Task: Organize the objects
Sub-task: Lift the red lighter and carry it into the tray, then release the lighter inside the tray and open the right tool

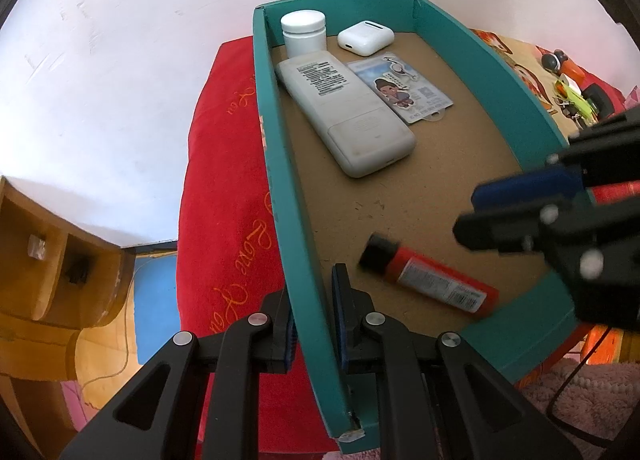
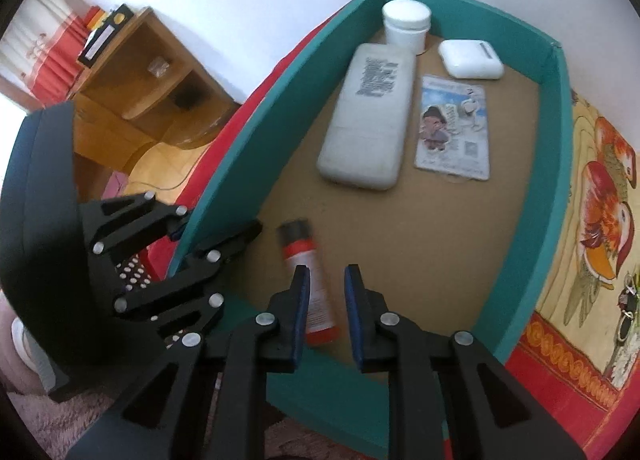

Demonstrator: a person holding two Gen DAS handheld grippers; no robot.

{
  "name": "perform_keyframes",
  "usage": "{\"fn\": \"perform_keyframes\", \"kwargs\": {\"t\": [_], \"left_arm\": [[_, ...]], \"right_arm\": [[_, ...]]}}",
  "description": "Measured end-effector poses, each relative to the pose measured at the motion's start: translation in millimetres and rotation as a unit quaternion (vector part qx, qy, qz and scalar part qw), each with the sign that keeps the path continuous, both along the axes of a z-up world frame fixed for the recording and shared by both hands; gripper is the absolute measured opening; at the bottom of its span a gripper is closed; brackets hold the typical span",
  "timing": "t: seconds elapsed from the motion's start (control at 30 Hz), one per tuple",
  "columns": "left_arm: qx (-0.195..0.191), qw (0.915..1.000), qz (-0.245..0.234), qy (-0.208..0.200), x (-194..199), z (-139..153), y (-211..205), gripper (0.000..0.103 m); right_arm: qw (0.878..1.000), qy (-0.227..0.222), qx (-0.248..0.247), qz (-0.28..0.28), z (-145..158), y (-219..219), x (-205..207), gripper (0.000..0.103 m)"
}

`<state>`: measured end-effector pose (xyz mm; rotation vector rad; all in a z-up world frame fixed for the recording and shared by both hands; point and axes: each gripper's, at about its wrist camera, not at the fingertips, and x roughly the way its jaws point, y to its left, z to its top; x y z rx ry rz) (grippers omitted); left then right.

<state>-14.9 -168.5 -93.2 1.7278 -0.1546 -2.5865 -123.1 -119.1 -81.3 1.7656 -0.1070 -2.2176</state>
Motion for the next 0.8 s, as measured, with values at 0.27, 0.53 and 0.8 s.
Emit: {"fn": "perform_keyframes", "kwargs": {"t": [0.27,0.53,0.8], "left_arm": [[0.001,1.0,-0.003,0.0,0,-1,1,0.015],[0.001,1.0,-0.003,0.0,-1,-1,2,0.015],[0.002,1.0,-0.003,0.0,1,-1,1,0.015]], "right_arm": [[1.0,-0.001,0.0,-0.013,1,9,-2,0.017],[1.0,0.003,-0.009,-0.027,4,22,4,0.017],[0.999,0.026,-0.02,-0.042,15,29,11,0.017]]}}
